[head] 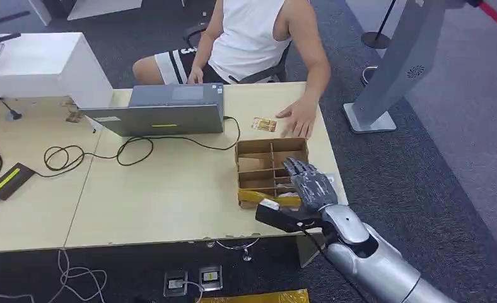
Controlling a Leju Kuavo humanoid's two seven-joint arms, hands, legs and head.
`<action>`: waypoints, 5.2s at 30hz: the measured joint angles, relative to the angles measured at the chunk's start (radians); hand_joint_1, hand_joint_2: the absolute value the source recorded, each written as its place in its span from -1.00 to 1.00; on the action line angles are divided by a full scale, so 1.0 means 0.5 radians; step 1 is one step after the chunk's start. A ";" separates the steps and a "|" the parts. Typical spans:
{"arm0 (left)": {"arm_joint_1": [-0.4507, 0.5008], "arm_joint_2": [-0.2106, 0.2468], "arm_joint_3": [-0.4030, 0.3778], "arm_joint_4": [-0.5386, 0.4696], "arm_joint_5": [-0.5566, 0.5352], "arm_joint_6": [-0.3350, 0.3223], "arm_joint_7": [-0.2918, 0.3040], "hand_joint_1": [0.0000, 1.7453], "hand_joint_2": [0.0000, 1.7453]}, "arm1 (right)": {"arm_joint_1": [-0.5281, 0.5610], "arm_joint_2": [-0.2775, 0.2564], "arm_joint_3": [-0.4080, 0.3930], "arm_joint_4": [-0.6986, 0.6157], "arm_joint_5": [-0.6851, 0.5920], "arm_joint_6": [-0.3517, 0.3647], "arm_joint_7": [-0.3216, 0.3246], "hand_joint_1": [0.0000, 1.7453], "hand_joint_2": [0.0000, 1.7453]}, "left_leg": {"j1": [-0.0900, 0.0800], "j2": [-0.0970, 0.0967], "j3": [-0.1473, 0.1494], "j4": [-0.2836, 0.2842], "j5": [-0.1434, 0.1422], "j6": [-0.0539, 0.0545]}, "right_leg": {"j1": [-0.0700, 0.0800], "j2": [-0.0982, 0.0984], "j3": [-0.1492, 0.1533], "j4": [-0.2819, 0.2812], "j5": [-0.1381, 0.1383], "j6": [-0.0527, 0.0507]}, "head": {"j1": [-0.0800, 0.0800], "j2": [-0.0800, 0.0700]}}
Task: Pass the card to the sensor for recognition and then transmit it.
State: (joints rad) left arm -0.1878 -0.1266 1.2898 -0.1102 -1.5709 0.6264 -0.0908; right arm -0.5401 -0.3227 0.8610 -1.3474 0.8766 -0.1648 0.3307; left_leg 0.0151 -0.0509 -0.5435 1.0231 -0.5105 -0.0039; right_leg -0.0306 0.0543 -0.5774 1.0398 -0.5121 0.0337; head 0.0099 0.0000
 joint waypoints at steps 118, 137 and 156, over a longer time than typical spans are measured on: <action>0.021 0.000 0.001 0.011 0.000 0.024 -0.014 -1.00 -1.00 | -0.007 0.063 -0.034 0.156 -0.014 -0.016 0.071 1.00 1.00 | 0.000 0.000 0.000 0.000 0.000 0.000 | 0.000 0.000 0.000 0.000 0.000 0.000 | 0.000 0.000; 0.026 -0.007 0.001 0.011 0.000 0.024 -0.015 -1.00 -1.00 | -0.012 0.068 -0.034 0.172 -0.027 -0.108 0.105 1.00 1.00 | 0.000 0.000 0.001 0.000 0.000 0.000 | 0.000 0.000 0.000 0.000 0.000 0.000 | 0.000 0.000; 0.026 -0.014 0.001 0.011 0.000 0.021 -0.015 -1.00 -1.00 | -0.013 0.068 -0.034 0.188 -0.025 -0.164 0.098 1.00 1.00 | 0.000 0.000 0.001 0.000 0.000 0.000 | 0.000 0.000 0.000 0.000 0.000 0.000 | 0.000 0.000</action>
State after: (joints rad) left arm -0.1749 -0.1339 1.2902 -0.1045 -1.5709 0.6371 -0.0984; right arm -0.5466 -0.2888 0.8442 -1.2531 0.8640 -0.2468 0.3800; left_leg 0.0151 -0.0508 -0.5431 1.0232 -0.5104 -0.0039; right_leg -0.0306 0.0544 -0.5773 1.0398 -0.5120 0.0336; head 0.0099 0.0000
